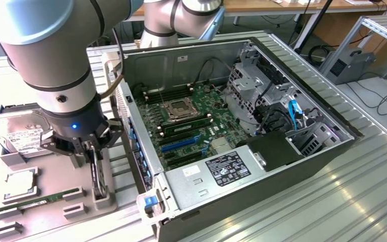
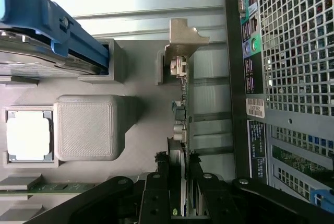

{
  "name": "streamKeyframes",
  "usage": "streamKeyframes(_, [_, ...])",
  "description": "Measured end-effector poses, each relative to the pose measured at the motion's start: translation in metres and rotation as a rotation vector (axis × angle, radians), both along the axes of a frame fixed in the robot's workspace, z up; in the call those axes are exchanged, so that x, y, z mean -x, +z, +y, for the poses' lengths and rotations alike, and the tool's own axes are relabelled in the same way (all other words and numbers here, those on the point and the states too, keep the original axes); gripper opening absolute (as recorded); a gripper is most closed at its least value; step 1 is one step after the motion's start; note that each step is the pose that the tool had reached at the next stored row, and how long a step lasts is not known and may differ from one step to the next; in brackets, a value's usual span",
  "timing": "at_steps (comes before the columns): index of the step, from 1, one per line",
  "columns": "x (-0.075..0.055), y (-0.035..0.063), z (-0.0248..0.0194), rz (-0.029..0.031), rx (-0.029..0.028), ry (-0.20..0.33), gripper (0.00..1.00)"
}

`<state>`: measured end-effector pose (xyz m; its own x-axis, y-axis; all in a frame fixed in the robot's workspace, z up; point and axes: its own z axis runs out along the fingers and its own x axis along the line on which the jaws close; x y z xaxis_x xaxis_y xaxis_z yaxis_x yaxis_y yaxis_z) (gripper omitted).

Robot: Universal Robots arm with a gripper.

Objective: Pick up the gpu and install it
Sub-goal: 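Pick up the gpu and move the gpu toward the slot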

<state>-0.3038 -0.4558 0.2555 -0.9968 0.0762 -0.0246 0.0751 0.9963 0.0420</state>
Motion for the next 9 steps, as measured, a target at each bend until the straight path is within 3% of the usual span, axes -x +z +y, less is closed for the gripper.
streamKeyframes(6, [0.000, 0.0054, 0.0003, 0.0000, -0.0001, 0.000, 0.26])
streamKeyframes(9, [0.000, 0.0136, 0.0006, 0.0000, 0.0000, 0.000, 0.26])
